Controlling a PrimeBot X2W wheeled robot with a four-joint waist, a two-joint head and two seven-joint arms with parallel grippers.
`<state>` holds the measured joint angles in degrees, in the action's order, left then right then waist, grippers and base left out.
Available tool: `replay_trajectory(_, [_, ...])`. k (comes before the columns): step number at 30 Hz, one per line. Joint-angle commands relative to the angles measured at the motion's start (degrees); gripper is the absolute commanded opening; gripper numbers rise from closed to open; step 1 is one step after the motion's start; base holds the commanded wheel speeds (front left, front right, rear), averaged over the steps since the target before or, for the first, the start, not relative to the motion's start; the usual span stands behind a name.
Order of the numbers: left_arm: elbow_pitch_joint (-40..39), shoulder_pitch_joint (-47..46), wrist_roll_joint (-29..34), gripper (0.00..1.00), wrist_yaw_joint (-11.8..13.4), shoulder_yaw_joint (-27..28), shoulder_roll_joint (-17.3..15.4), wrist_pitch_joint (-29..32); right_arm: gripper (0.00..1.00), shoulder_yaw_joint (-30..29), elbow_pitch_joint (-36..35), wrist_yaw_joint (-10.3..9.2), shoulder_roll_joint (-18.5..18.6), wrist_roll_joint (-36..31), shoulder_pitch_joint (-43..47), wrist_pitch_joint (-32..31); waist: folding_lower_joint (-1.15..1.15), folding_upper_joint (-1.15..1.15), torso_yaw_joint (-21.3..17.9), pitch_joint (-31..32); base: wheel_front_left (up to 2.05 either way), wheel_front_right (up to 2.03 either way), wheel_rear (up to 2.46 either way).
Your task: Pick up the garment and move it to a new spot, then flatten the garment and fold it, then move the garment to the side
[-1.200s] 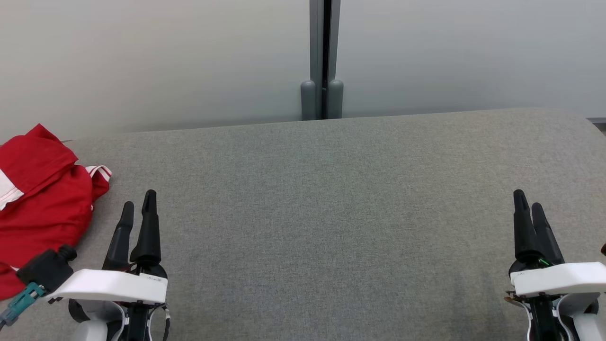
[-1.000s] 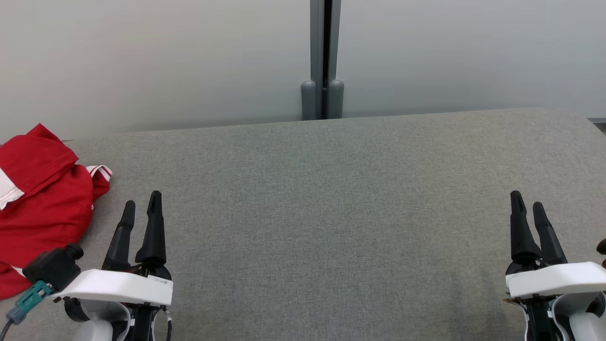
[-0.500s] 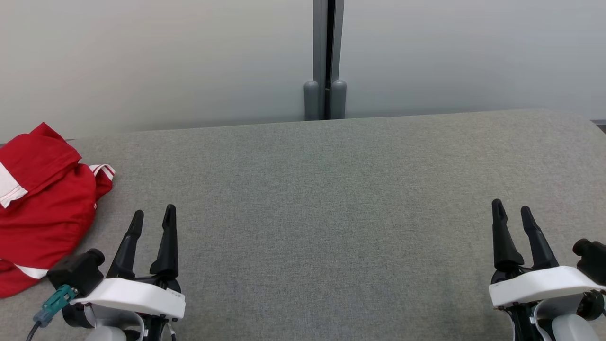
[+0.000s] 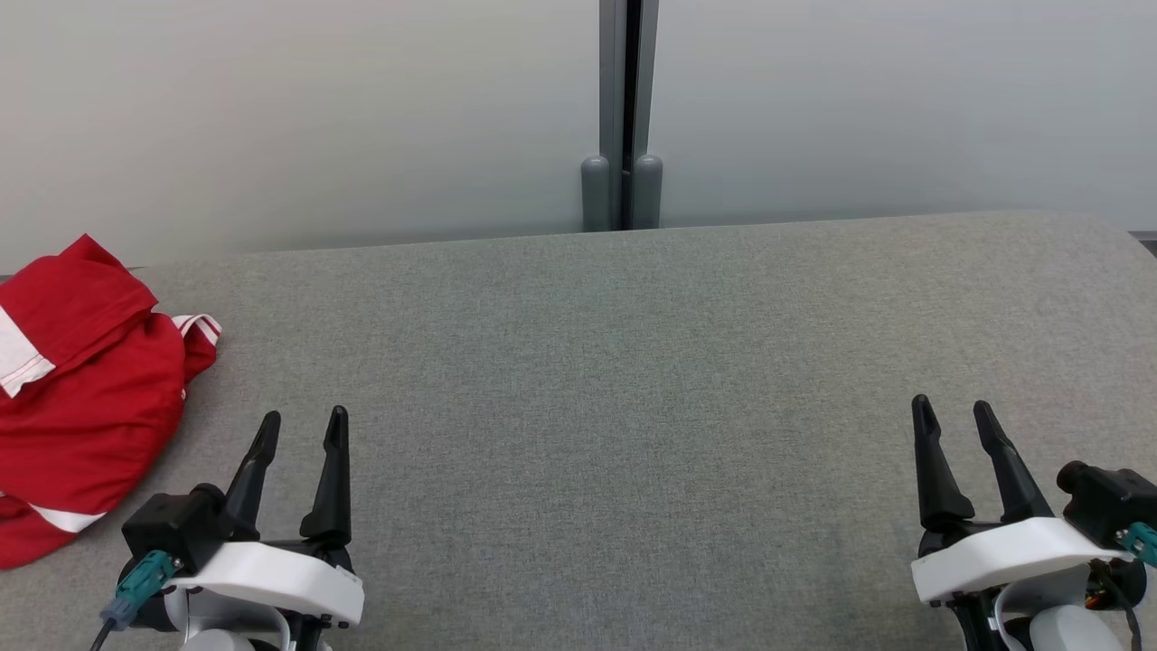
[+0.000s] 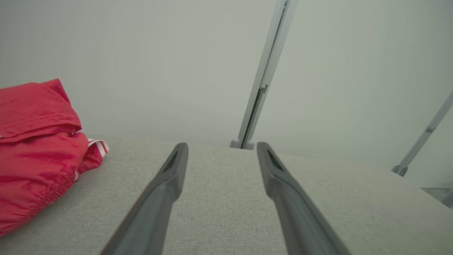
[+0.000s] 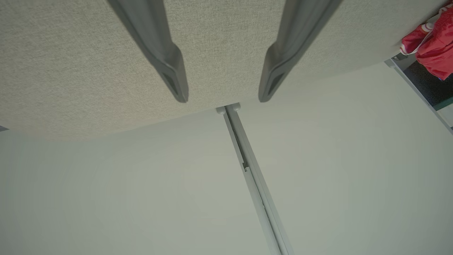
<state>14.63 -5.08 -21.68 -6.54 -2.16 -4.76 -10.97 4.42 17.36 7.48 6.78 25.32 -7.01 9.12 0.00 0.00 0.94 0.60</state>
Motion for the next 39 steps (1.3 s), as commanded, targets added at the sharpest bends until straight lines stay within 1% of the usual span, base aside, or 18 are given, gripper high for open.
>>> replay_trajectory(1, [0.0, 0.0, 1.5, 1.00, 0.1, 0.1, -0.2, -0.5, 1.00, 0.2, -0.1, 0.02, 0.2, -1.4, -0.2, 0.7, 0.00, 0.00, 0.0, 0.0, 0.00, 0.00, 0.00])
replay_trajectory(24, [3.0, 0.3, 11.2, 1.00, 0.5, 0.5, 0.6, -3.0, 1.00, 0.8, 1.9, 0.01, -0.3, -9.8, 0.5, 1.9, 0.00, 0.00, 0.4, 0.5, 0.00, 0.00, 0.00])
replay_trajectory(36, [4.2, 0.3, 14.8, 1.00, 0.5, 0.9, 1.0, -4.3, 1.00, 1.1, 2.8, 0.01, -0.4, -12.7, 0.4, 1.8, 0.00, 0.00, 0.5, 0.4, 0.00, 0.00, 0.00])
replay_trajectory(39, [4.5, 0.2, 14.3, 1.00, 0.5, 1.0, 1.2, -4.3, 1.00, 0.9, 2.8, 0.01, -0.5, -12.0, 0.4, 1.6, 0.00, 0.00, 0.5, 0.3, 0.00, 0.00, 0.00])
